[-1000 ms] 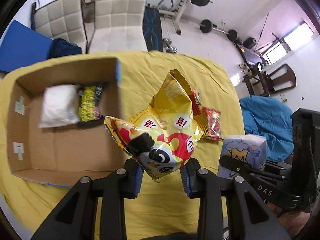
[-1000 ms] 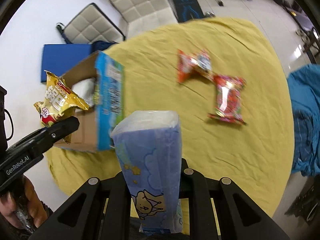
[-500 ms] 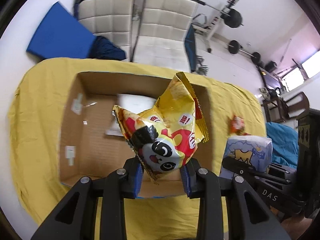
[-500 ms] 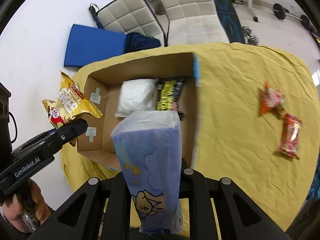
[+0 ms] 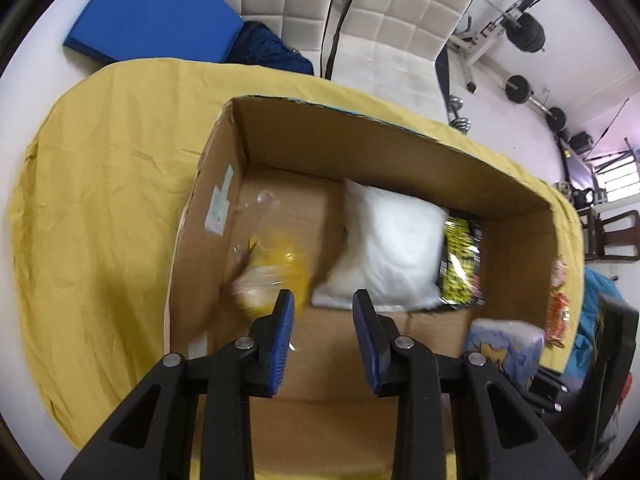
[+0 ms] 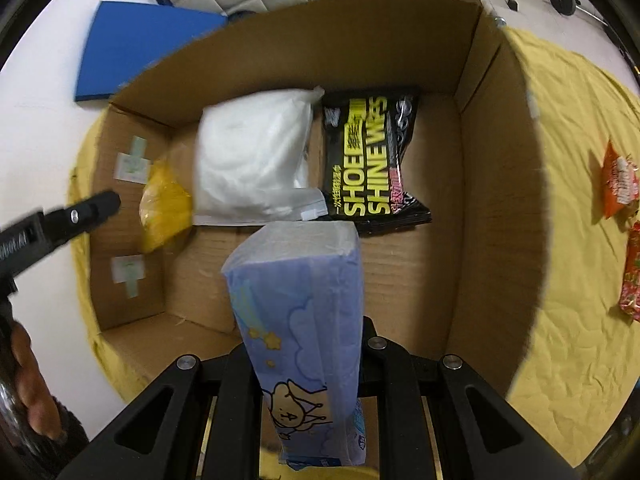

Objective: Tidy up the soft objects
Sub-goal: 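Lower both held packs into the box and open both tools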

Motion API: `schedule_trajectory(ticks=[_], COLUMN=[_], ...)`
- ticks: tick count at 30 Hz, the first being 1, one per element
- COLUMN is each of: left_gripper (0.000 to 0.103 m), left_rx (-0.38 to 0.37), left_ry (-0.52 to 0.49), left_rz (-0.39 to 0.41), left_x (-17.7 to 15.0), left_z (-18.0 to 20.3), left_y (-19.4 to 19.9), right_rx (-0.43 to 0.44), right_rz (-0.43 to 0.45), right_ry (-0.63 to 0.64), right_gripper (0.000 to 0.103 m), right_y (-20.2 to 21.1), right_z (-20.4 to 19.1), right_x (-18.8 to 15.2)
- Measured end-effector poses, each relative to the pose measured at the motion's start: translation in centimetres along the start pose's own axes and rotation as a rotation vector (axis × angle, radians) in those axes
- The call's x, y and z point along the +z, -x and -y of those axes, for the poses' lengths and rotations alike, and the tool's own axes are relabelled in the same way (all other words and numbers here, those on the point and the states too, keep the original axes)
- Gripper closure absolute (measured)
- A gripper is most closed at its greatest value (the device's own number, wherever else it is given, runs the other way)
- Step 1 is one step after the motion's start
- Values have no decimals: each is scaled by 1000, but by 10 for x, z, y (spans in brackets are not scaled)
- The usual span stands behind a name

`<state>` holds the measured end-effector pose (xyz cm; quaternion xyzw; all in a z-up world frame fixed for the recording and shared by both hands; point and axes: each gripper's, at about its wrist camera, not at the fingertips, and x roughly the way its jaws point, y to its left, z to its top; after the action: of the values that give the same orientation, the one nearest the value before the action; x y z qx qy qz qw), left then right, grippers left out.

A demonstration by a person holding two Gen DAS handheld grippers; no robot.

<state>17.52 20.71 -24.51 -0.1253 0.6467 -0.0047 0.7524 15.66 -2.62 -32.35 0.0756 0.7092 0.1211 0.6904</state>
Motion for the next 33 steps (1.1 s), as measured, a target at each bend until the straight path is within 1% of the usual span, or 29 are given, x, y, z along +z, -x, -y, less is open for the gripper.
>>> schedule_trajectory(ticks=[4,8,12,14,15,16,17,18,19,21,22,23,24,25,27,28,29,30,31,32,33], left_gripper=[75,75,75,75,73,71,70,70,70,69,66,60,56,53,39,34,27,21,19,16,11], left_rx=[41,70,77,67,68,70,74,85,93,95,103,109,110,114,107,102,95,91,89,87,83], left_ry=[-26,-56,-70,-75,-77,-80,-80,-79,-79,-87,-93,-99,-102,-101,-98,-95,-93,-90,-86,-82,-77], left_rz=[-23,-57,-74,-75,-73,-72,-71,-65,-63,-56,-54,-52,-47,-41,-32,-27,-20,-13,0,9,21], left_x=[17,26,27,24,22,21,19,16,13,6,2,-1,-4,-7,-11,-14,-17,-18,-20,-21,-24], left_z=[-7,-8,-10,-9,-8,-7,-6,-5,-4,-2,-1,0,1,1,1,0,0,0,-1,-1,-2], left_y=[-27,-47,-57,-56,-54,-52,-51,-48,-47,-43,-42,-41,-39,-36,-33,-31,-27,-25,-21,-18,-13], right_rx=[-19,-39,-55,-68,-78,-88,-96,-98,-102,-113,-117,-120,-129,-136,-148,-156,-166,-177,-185,-188,-194], right_rz=[-30,-64,-96,-103,-101,-97,-92,-89,-83,-76,-74,-69,-62,-55,-40,-29,-17,-11,0,17,24], right_ry=[3,20,30,30,35,41,43,44,43,41,42,43,45,50,56,58,64,66,67,69,69], right_gripper=[87,87,85,82,78,70,65,55,51,49,47,47,44,38,33,33,32,27,21,18,12], right_y=[-22,-44,-60,-64,-65,-65,-65,-64,-64,-61,-58,-56,-54,-53,-43,-40,-35,-31,-25,-19,-13], right_z=[-3,-7,-9,-9,-10,-12,-13,-14,-14,-15,-15,-15,-16,-18,-20,-21,-24,-24,-26,-28,-26], right_x=[2,2,0,-3,-5,-5,-6,-7,-8,-11,-12,-13,-14,-16,-16,-18,-20,-21,-21,-23,-21])
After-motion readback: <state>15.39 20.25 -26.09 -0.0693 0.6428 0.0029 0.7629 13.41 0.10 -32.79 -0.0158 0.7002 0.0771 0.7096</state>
